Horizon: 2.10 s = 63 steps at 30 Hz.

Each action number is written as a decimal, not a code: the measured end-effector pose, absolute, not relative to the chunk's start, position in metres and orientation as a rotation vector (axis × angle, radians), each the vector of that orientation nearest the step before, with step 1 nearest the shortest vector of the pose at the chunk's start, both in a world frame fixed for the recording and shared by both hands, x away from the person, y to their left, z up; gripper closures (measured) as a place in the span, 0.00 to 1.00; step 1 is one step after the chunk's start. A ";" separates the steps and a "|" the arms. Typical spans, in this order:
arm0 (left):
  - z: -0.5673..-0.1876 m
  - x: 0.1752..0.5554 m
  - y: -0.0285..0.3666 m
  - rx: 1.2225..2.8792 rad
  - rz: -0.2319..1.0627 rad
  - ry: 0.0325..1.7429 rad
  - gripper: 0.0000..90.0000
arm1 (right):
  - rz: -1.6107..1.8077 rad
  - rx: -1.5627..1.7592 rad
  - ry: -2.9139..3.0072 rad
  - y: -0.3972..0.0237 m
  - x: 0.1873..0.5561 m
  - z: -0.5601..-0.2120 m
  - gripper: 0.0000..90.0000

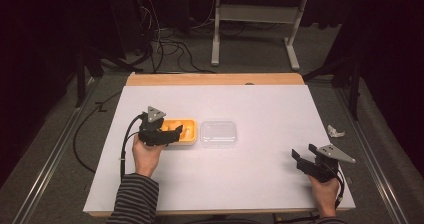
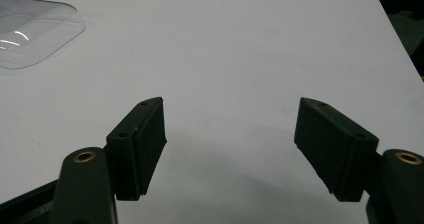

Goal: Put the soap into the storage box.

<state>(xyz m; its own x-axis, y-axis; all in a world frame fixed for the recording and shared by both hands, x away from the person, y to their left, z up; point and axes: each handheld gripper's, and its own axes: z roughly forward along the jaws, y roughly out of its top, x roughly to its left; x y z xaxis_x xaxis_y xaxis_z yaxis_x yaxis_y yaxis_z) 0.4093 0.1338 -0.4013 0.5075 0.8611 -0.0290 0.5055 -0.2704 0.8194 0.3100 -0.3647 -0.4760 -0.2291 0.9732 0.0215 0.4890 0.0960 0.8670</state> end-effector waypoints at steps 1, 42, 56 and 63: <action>-0.400 0.408 0.135 1.929 0.548 1.120 0.23 | 1.056 1.434 1.788 -0.365 0.310 -0.476 0.32; -0.396 0.352 0.163 1.801 0.510 1.115 0.23 | 1.048 1.430 1.785 -0.364 0.310 -0.476 0.32; -0.406 0.343 0.154 1.804 0.490 1.108 0.23 | 1.056 1.426 1.782 -0.364 0.309 -0.476 0.32; -0.411 0.338 0.147 1.796 0.475 1.094 0.23 | 1.056 1.426 1.783 -0.364 0.309 -0.476 0.32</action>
<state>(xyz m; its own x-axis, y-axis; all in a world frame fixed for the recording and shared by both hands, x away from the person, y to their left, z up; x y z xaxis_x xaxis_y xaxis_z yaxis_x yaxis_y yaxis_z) 0.3383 0.1470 -0.4113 0.5247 0.8400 -0.1383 0.4725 -0.1522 0.8681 0.3090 -0.3641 -0.4757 -0.2286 0.9734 0.0154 0.4815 0.0993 0.8708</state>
